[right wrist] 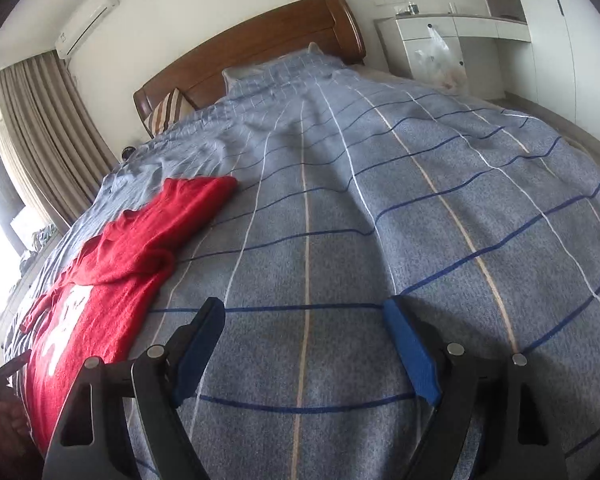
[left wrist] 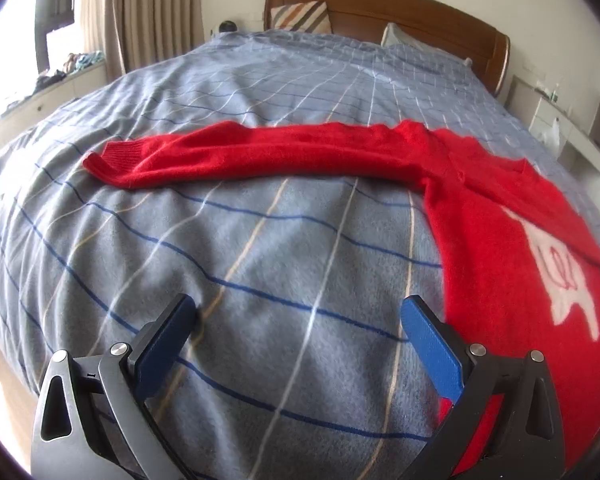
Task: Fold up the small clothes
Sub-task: 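Grasp the other sleeve cuff with the left gripper and lift it toward the sweater body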
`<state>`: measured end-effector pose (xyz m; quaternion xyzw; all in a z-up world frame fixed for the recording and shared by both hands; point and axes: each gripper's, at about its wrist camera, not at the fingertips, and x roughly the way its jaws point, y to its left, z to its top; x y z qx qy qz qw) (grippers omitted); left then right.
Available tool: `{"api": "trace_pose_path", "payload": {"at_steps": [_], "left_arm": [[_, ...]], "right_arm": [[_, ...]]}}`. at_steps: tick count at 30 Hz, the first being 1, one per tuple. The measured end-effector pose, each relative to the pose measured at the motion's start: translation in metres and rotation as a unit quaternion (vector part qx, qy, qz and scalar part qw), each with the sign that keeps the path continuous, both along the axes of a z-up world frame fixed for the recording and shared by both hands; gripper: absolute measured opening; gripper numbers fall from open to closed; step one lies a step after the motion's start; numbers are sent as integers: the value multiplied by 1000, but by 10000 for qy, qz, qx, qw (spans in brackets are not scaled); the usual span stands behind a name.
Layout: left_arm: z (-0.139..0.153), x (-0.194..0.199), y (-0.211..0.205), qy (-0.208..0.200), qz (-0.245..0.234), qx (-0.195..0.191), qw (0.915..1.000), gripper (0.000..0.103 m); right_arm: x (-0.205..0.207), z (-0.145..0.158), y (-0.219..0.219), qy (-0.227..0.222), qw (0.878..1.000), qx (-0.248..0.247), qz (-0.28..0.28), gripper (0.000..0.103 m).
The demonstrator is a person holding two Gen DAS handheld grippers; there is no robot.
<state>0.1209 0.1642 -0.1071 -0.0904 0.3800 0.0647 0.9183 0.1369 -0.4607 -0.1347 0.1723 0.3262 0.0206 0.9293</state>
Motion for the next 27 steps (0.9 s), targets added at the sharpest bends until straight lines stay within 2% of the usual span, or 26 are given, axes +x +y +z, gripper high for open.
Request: {"api": "trace_pose_path", "payload": {"at_steps": [2, 5, 7, 8, 10, 11, 13, 14, 15, 16, 17, 19, 23, 24, 27], "left_arm": [[12, 12, 30, -87, 241, -141, 9996, 103], [23, 35, 93, -49, 946, -436, 9945, 102], [16, 48, 140, 139, 1557, -772, 9847, 102], [9, 53, 162, 243, 1783, -1075, 9778, 102], [-7, 58, 198, 321, 2082, -1747, 9618, 99], [-12, 58, 208, 246, 2156, -1955, 9564, 97], [-12, 59, 217, 19, 2188, -2057, 9538, 90], [-12, 62, 217, -26, 2147, -2046, 9550, 71], [-14, 66, 218, 2, 2048, -2078, 9565, 35], [-17, 70, 218, 73, 1931, -2162, 9570, 14], [-19, 71, 219, 115, 1871, -2245, 9563, 4], [-16, 62, 223, 18, 2095, -2140, 9541, 3], [-22, 37, 243, -72, 2726, -2251, 9354, 2], [-23, 37, 242, -37, 2674, -2239, 9372, 2], [-19, 44, 231, 68, 2375, -1939, 9518, 5]], "right_arm": [[1, 0, 2, -38, 10000, -82, -5, 82], [3, 1, 6, -86, 9999, -146, -8, 82], [0, -1, 6, -123, 9998, -134, -5, 82], [-2, -1, 6, -136, 9998, -129, -4, 82], [-3, -2, 6, -140, 9998, -148, -10, 82], [-3, -3, 7, -135, 9998, -167, -14, 82], [-3, -3, 8, -124, 9997, -217, -26, 82], [-2, -3, 9, -115, 9996, -244, -31, 82], [-2, -3, 9, -103, 9996, -272, -36, 82], [-2, -3, 10, -90, 9995, -301, -41, 82], [-1, -3, 11, -80, 9994, -326, -44, 82], [-1, -3, 12, -69, 9994, -350, -49, 82], [-2, -2, 12, -70, 9993, -358, -51, 82], [-2, -2, 11, -70, 9993, -358, -50, 82], [-2, -2, 11, -81, 9994, -338, -47, 82]]}}
